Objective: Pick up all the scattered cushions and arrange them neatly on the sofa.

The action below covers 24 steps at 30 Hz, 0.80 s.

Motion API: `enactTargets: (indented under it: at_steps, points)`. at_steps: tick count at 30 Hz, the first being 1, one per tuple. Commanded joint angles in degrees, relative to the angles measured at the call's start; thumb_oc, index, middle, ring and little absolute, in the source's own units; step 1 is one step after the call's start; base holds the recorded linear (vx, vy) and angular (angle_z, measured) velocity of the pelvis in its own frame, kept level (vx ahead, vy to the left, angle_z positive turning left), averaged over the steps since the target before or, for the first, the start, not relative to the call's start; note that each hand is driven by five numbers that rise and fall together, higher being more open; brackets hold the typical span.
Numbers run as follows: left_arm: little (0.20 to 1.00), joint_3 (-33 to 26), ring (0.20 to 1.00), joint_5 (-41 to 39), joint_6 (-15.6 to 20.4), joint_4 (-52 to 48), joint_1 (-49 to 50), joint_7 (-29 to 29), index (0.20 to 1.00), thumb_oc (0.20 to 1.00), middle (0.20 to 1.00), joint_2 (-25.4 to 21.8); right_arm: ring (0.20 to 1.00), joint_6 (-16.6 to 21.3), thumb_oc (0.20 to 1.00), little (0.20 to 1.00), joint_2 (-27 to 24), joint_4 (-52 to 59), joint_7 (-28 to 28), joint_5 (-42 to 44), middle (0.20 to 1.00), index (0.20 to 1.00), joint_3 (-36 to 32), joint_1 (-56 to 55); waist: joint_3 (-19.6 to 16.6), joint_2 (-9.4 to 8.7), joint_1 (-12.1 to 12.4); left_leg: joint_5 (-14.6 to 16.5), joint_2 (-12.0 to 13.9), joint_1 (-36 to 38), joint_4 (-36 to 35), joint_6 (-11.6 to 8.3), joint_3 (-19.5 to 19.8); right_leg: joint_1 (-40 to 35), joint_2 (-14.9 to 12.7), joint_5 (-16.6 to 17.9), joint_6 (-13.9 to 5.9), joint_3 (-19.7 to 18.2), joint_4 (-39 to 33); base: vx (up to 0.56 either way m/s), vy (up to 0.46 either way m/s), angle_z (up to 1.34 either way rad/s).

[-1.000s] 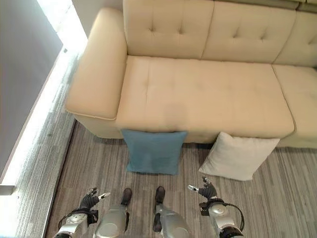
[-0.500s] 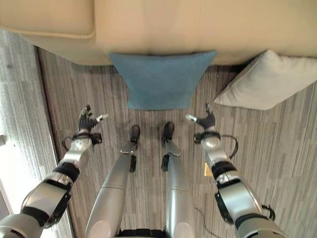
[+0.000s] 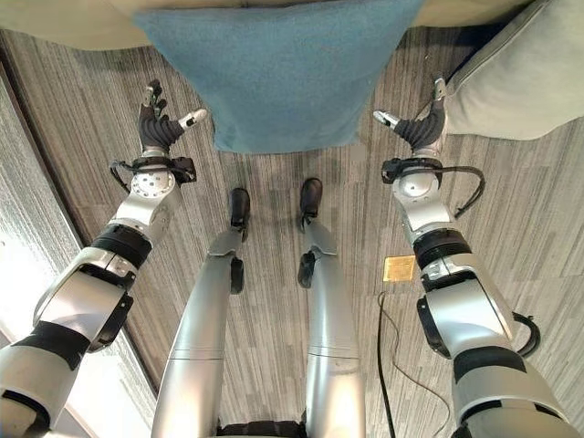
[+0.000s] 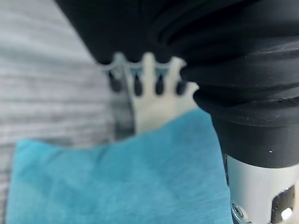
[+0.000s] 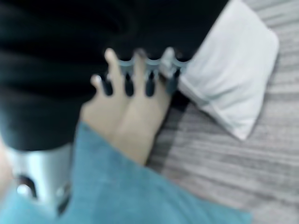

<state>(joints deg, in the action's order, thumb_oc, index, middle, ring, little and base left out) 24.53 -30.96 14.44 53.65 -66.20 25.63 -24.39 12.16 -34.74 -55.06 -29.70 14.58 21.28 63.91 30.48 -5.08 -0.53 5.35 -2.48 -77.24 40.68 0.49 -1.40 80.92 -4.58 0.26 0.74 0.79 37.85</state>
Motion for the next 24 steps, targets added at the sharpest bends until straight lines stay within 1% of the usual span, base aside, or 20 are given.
enactTargets:
  at_steps: [1, 7, 9, 13, 17, 18, 21, 22, 24]
  points:
    - [1.0, -2.48, 1.0, -0.94, 1.99, -1.79, 4.97, 1.52, 1.0, 1.0, 1.0, 0.22, 1.0, 2.37, 1.0, 1.0, -0.92, 1.24, -0.38, 2.39, 1.0, 1.0, 1.9, -4.01, -3.57, 3.61, -0.72, -1.35, 1.11, 2.29, -4.58, -1.74, 3.62, -4.92, -1.29, -6.63, -4.64, -1.75, 3.49, 0.0, 0.0, 0.0]
    - [1.0, 0.34, 1.0, -0.46, 1.79, -0.72, -1.44, 1.87, 1.0, 1.0, 1.0, -0.25, 1.0, 2.58, 1.0, 1.0, -1.71, 0.34, 0.3, 3.54, 1.0, 1.0, 5.58, 1.88, -3.07, 3.72, -0.87, -1.65, 0.81, -2.25, -2.88, -1.86, 3.36, -0.5, -1.07, -6.68, -4.72, -1.78, 5.23, 0.01, -0.018, 0.0]
    - [1.0, 2.19, 1.0, -0.17, 1.76, -0.09, -5.03, 2.07, 1.0, 1.0, 1.0, -0.08, 1.0, 2.37, 1.0, 1.0, -1.2, -1.7, 0.8, 3.83, 1.0, 1.0, 8.47, 5.91, -3.07, 3.86, -0.56, -1.87, 0.52, -4.65, -2.5, -1.76, 3.41, 1.74, -0.99, -6.42, -4.92, -1.7, 5.88, 0.0, 0.0, 0.0]
    - [1.0, 3.49, 1.0, 0.1, 1.79, 0.12, -7.89, 2.27, 1.0, 1.0, 1.0, 0.77, 1.0, 2.18, 1.0, 1.0, -0.56, -3.07, 1.18, 3.95, 1.0, 1.0, 10.53, 9.41, -3.0, 4.1, -0.18, -2.01, 0.45, -6.78, -1.57, -1.47, 3.39, 3.4, -0.89, -6.23, -5.08, -1.72, 6.57, 0.0, -0.013, -0.03]
    - [1.0, 4.93, 1.0, -0.07, 1.6, 1.73, -11.27, 2.26, 1.0, 1.0, 1.0, 1.62, 1.0, 1.99, 1.0, 1.0, 1.38, -3.89, 1.7, 4.16, 1.0, 1.0, 13.11, 13.79, -3.36, 4.36, 0.08, -2.3, 0.39, -8.59, -0.86, -1.43, 3.48, 5.19, -0.7, -6.23, -5.07, -1.57, 7.46, 0.01, -0.01, 0.02]
    - [1.0, 5.67, 1.0, -0.27, 1.62, 2.58, -13.11, 2.46, 1.0, 1.0, 1.0, 2.23, 1.0, 1.84, 1.0, 1.0, 2.7, -4.53, 2.05, 4.25, 1.0, 1.0, 14.49, 15.94, -3.46, 4.44, 0.35, -2.55, 0.28, -9.36, -0.75, -1.48, 3.8, 5.96, -0.67, -6.18, -5.15, -1.43, 7.77, 0.0, 0.0, 0.0]
    - [1.0, 6.13, 1.0, -1.07, 1.93, 2.69, -14.48, 2.33, 1.0, 1.0, 1.0, 2.96, 1.0, 1.98, 1.0, 1.0, 3.99, -4.78, 2.38, 4.88, 1.0, 1.0, 15.33, 17.74, -3.64, 4.61, 0.44, -2.8, 0.22, -10.15, -0.72, -1.57, 3.84, 6.64, -0.74, -6.21, -5.18, -1.3, 7.9, 0.0, 0.0, 0.0]
    - [1.0, 6.05, 1.0, -2.64, 2.78, 1.8, -15.56, 2.19, 1.0, 1.0, 1.0, 3.97, 1.0, 2.42, 1.0, 1.0, 6.08, -4.3, 2.66, 6.04, 1.0, 1.0, 15.98, 19.3, -3.77, 4.73, 0.68, -2.99, 0.06, -10.7, -0.61, -1.55, 3.75, 7.33, -0.64, -6.31, -5.15, -1.16, 8.37, 0.0, 0.0, 0.0]
    - [1.0, 5.77, 1.0, -3.78, 3.6, 0.48, -15.34, 1.83, 1.0, 1.0, 1.0, 4.53, 1.0, 2.62, 1.0, 1.0, 7.39, -3.28, 2.89, 6.11, 1.0, 1.0, 16.45, 19.9, -4.07, 4.79, 0.88, -3.08, -0.01, -10.99, -0.63, -1.58, 3.75, 7.66, -0.55, -6.4, -5.1, -1.02, 8.41, 0.0, 0.0, 0.0]
